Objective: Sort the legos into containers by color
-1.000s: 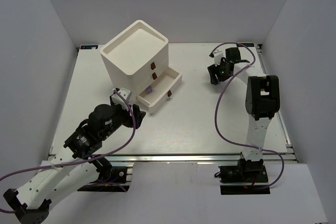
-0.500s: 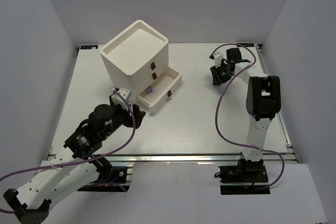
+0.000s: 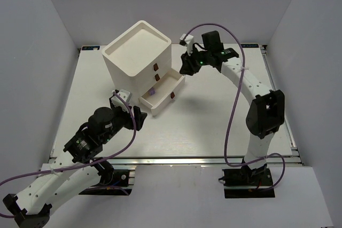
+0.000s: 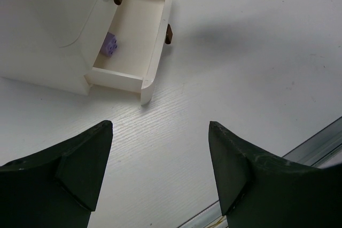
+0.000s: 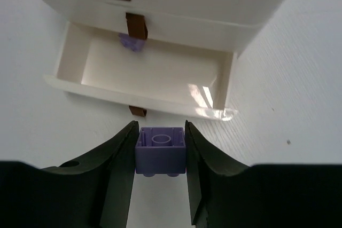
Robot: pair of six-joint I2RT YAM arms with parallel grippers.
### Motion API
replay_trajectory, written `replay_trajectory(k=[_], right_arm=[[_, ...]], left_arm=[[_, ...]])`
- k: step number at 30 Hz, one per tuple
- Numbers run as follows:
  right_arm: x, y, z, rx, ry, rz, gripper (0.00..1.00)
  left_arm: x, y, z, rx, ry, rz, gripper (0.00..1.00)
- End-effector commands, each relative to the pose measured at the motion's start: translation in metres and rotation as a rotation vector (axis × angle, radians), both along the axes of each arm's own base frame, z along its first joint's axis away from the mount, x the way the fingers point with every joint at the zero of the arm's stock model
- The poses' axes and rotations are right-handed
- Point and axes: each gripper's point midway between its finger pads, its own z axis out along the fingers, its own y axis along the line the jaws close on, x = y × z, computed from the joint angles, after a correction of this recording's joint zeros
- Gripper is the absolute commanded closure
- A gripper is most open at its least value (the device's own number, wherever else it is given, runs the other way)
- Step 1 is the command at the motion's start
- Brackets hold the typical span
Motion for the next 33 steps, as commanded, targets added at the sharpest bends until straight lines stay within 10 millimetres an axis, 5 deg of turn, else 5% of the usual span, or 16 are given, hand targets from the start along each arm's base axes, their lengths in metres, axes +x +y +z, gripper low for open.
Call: replay_trajectory(k=[1,6,14,19,22,25,30,33], right_arm=[[0.006,0.025,-0.02,-0.01,0.055,-0.005,1.0],[0.018,0.057,-0.02,-0.001,0.018,0.003,0.88],[0.025,0.085,-0.038,-0.017,0.038,0.017,0.39],[0.015,0.077,-0.026,0.004,0.029,0.011,0.36],[0.008,0.065,-0.024,0.004,0.034,-0.02,0.38],[-0.003,0.046,-0.028,-0.015,0.081,-0.089,1.0],[-0.038,0.002,-0.086,-0.082,0.2,-0.185,1.0],[-0.044,-0.004,-0.116,-0.114,0.244,-0.215,1.0]], left_arm=[[0.001,0.002,-0.003,0.004,0.002,0.015,0.18],[0.003,0.002,-0.005,0.012,0.007,0.022,0.18],[0.003,0.004,-0.005,0.012,0.006,0.035,0.17],[0.003,0.005,-0.004,0.011,0.004,0.036,0.17],[0.003,0.005,-0.004,0.009,0.003,0.035,0.17],[0.002,0.006,-0.001,0.003,-0.002,0.038,0.17],[0.0,0.008,0.007,-0.02,-0.03,0.04,0.17],[-0.001,0.009,0.009,-0.028,-0.037,0.038,0.17]])
